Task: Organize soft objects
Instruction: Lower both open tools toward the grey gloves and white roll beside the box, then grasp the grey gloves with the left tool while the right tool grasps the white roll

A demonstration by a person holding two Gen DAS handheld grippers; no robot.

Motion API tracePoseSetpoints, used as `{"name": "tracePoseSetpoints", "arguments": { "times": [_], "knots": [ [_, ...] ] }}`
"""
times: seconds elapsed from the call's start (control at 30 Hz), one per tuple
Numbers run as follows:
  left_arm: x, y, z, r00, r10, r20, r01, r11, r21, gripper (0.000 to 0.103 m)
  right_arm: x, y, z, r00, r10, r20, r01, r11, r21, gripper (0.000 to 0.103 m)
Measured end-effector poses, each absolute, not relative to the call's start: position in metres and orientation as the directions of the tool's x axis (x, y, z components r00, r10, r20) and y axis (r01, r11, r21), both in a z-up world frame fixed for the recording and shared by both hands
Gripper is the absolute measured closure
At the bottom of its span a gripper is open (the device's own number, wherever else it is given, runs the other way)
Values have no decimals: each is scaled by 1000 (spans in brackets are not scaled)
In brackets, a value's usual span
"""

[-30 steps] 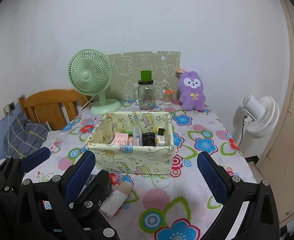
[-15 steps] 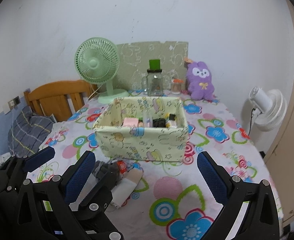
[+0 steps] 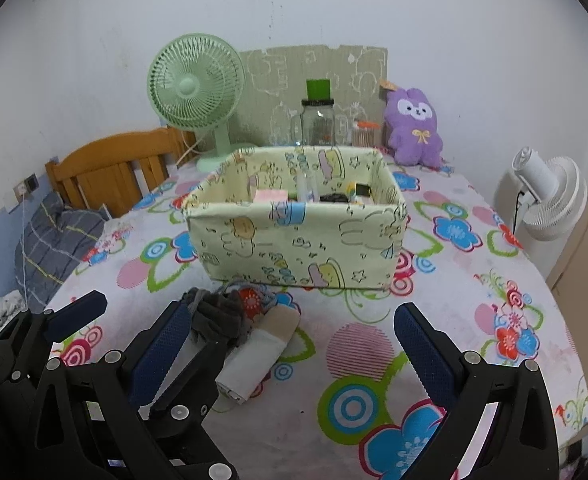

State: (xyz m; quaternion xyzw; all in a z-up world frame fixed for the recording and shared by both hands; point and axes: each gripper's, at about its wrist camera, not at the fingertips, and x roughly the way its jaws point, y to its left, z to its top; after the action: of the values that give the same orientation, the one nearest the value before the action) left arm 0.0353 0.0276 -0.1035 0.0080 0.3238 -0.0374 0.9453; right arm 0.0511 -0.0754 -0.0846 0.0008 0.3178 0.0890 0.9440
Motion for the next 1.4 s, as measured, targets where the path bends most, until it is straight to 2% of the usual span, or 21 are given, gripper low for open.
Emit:
{"name": "tracePoseSetpoints", "arguments": {
  "times": [0.27, 0.67, 0.8, 0.9, 0.97, 1.03, 1.4],
  "knots": [
    [50, 31, -126, 754, -41, -656, 58, 998, 3, 8, 65, -71, -107, 739, 159, -655, -160, 985, 59, 7],
    [76, 27, -138, 722, -37, -690, 83, 996, 34, 10, 89, -75, -122, 705, 151, -693, -129, 988, 84, 11],
    [85, 24, -142, 702, -40, -711, 91, 995, 34, 15, 95, -77, -126, 696, 149, -703, -120, 989, 91, 11],
    [90, 24, -146, 681, -51, -730, 96, 995, 21, 24, 97, -77, -128, 689, 152, -708, -123, 988, 92, 11],
    [92, 24, -148, 673, -52, -738, 94, 995, 15, 34, 99, -77, -130, 685, 155, -712, -123, 988, 96, 11],
    [94, 24, -150, 664, -56, -745, 93, 996, 8, 38, 101, -78, -131, 682, 155, -715, -122, 988, 98, 11],
    [86, 29, -149, 673, -35, -739, 86, 996, 31, 41, 100, -74, -135, 667, 167, -726, -135, 986, 103, 11]
  ]
}}
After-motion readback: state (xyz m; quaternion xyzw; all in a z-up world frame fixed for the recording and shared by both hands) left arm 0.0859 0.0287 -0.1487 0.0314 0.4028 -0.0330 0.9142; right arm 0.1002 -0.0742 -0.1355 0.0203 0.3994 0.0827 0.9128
